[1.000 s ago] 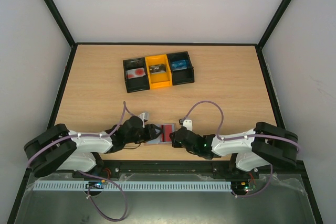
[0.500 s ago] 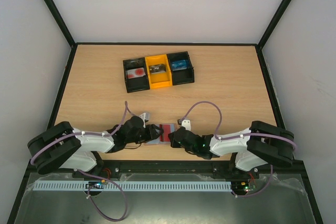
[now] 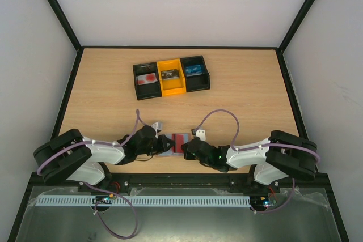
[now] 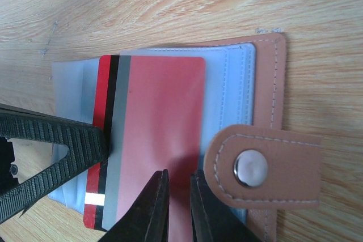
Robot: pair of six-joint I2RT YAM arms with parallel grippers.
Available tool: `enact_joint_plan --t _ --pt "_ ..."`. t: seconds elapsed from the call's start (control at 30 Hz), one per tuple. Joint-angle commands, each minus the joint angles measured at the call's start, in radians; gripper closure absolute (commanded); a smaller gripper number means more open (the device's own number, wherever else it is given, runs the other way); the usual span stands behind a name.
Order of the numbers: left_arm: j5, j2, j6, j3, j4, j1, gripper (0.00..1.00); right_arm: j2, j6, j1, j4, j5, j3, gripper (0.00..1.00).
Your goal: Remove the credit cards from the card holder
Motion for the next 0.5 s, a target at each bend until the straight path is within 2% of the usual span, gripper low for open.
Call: enact_joint_plan --t 0.0,0.07,0.47 --pt "-0.003 -0.018 0.01 -0.011 0.023 0.006 0.95 0.016 0.013 0.004 -0.013 0.016 -0.009 0.88" --pt "-0.001 -0.026 0.014 -0.014 0.022 0.007 0.97 0.016 0.012 0.004 -0.014 0.02 -0.009 0.88" --pt "0.0 -0.091 0.033 -0.04 -0.024 0.033 0.97 0.004 0.018 0.004 -0.035 0.049 -0.015 0.88"
